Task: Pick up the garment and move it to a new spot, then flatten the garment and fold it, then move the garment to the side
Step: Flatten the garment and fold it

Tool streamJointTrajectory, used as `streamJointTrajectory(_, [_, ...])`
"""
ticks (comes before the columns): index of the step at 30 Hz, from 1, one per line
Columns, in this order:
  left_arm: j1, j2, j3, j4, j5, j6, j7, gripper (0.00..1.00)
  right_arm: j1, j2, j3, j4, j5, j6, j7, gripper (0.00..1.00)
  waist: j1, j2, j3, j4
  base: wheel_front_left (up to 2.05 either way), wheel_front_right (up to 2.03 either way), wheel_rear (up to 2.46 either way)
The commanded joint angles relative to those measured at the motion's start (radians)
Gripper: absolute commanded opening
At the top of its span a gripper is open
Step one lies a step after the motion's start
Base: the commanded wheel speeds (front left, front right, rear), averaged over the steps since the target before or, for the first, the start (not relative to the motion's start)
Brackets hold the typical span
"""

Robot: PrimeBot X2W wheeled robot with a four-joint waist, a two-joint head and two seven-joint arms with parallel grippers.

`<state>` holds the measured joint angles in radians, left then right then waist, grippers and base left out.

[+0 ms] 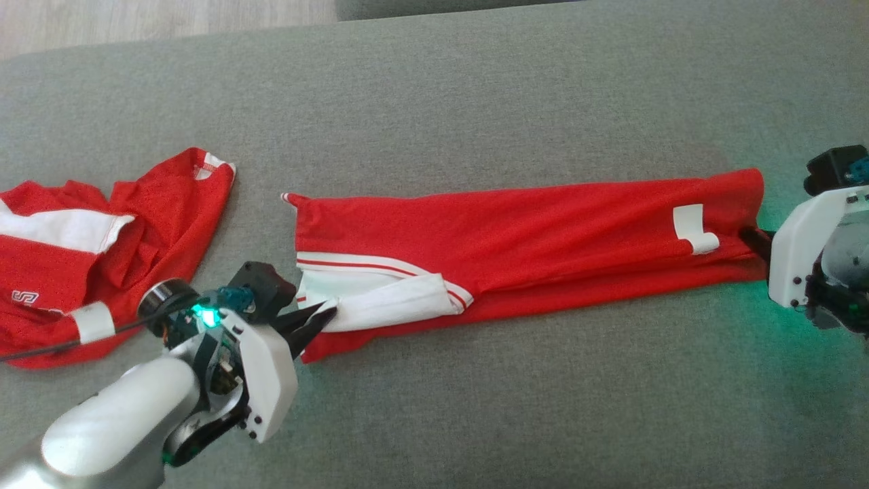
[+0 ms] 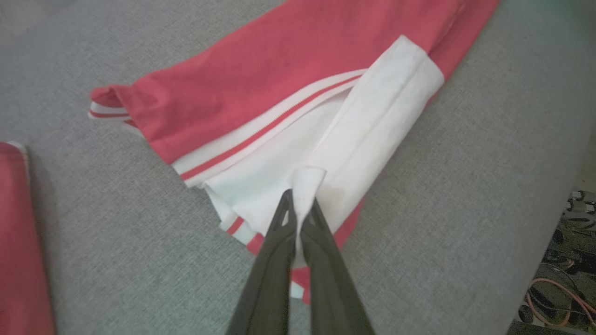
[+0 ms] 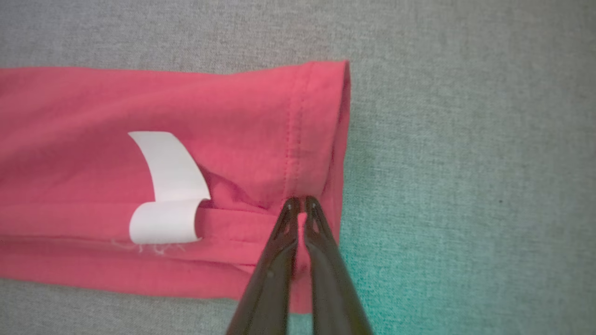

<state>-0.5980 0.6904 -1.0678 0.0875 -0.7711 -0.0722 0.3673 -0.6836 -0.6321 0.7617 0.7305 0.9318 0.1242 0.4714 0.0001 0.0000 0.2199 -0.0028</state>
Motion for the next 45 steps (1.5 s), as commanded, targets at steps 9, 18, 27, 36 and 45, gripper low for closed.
streamJointTrajectory(9, [-0.034,-0.009,0.056,0.068,0.029,0.017,-0.095,1.00,0.007,-0.016,-0.029,0.008,0.023,0.007,-0.025,1.00,-0.0001,0.0000,-0.011,-0.019,0.00,0.00,0.00])
streamJointTrajectory(18, [-0.017,-0.101,0.252,0.112,-0.030,0.170,-0.412,1.00,-0.035,0.050,-0.146,-0.040,-0.004,0.007,-0.347,1.00,-0.0001,0.0000,-0.056,-0.036,0.00,0.00,0.00])
streamJointTrajectory(27, [0.144,-0.238,0.483,0.079,-0.078,0.268,-0.627,1.00,0.045,0.217,-0.279,-0.093,-0.198,0.007,-0.702,1.00,-0.0001,0.0000,-0.110,-0.053,0.00,0.00,0.00])
streamJointTrajectory(36, [0.416,-0.453,0.734,0.021,0.197,0.205,-0.629,1.00,0.323,0.502,-0.608,-0.236,-0.548,0.007,-0.733,1.00,-0.0001,0.0000,-0.144,-0.044,0.00,0.00,0.00])
streamJointTrajectory(45, [0.508,-0.590,0.885,0.071,0.367,0.064,-0.629,1.00,0.447,0.579,-0.716,-0.334,-0.694,0.007,-0.733,1.00,-0.0001,0.0000,-0.147,-0.032,0.00,0.00,0.00])
